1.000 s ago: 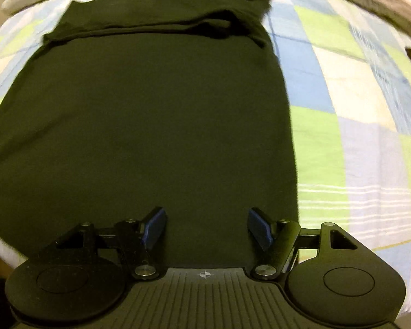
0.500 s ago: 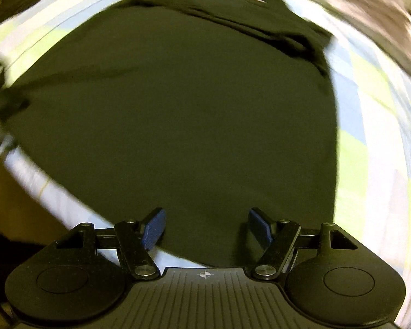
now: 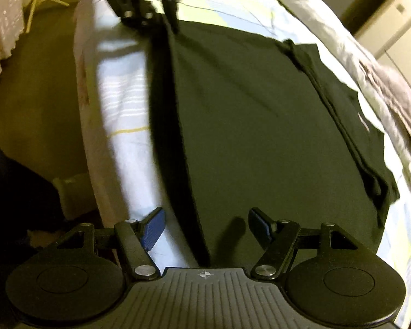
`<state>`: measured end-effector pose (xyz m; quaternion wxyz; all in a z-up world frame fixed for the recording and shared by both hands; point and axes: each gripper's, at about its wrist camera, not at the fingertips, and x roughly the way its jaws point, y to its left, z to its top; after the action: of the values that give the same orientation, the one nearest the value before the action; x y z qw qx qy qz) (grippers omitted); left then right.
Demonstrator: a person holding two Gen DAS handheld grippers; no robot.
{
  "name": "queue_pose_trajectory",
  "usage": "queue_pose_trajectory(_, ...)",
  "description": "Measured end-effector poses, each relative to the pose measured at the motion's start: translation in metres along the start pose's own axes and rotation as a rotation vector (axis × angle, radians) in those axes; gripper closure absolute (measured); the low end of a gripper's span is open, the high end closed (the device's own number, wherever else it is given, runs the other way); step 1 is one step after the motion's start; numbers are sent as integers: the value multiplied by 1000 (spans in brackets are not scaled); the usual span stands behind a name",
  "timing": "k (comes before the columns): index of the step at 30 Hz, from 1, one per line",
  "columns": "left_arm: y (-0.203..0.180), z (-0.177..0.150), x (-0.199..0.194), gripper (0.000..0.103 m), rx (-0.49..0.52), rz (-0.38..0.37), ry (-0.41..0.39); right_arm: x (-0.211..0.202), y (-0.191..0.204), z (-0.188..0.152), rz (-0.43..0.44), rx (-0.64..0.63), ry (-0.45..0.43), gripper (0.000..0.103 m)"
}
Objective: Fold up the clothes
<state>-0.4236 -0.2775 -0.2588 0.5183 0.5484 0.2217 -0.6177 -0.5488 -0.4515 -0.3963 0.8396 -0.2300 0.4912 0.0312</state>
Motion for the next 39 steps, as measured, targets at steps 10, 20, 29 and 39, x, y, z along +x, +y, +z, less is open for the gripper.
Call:
queue_pose_trajectory(10, 1, 0, -16, 94, -43, 1, 6, -22, -46, -81, -247, 34, 201, 62)
queue_pose_trajectory(20, 5, 2, -44, 99, -20, -2, 10, -47, -67, -92, -160, 35, 257, 101)
queue_pose_trajectory(29, -31, -16, -107, 99, -46, -140, 71, -128, -29, -91, -1, 45, 275, 102)
queue_pose_trajectory(39, -24, -3, -154, 99, -147, -209, 72, -195, -26, -86, 100, 77, 282, 102)
